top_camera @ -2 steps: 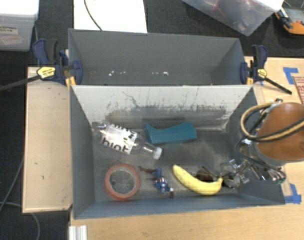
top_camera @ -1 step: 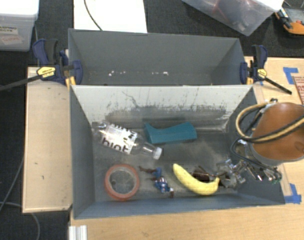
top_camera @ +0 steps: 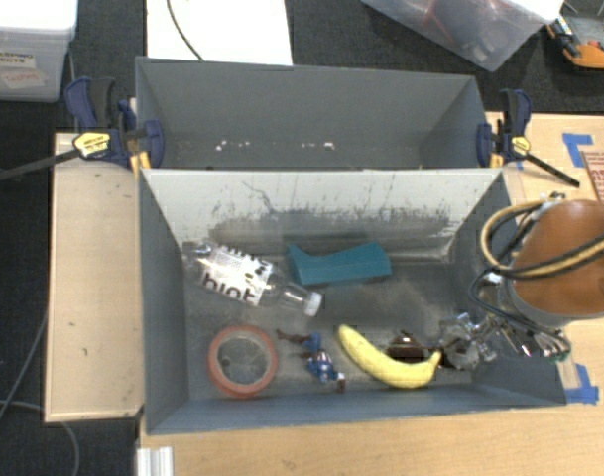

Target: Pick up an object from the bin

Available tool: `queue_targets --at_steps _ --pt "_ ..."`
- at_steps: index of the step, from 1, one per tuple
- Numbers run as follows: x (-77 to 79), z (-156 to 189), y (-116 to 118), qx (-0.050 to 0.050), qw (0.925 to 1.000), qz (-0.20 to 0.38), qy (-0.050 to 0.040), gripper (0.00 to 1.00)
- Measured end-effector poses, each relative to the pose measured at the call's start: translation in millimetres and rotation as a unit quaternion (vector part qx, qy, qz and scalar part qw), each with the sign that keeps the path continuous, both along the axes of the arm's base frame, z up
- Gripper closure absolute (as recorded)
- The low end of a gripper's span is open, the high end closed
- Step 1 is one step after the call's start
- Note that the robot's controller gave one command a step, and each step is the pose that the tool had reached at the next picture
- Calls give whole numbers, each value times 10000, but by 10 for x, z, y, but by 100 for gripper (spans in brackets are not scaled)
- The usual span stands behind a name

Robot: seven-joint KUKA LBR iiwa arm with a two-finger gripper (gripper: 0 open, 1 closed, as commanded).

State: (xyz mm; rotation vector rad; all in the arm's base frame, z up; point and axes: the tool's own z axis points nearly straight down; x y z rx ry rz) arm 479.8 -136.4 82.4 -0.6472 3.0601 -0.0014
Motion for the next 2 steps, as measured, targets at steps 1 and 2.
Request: queue_targets --at_steps 1,2 --pt "268 739 68 3 10000 95 -18 100" --pt "208 859 43 24 10000 67 47 100"
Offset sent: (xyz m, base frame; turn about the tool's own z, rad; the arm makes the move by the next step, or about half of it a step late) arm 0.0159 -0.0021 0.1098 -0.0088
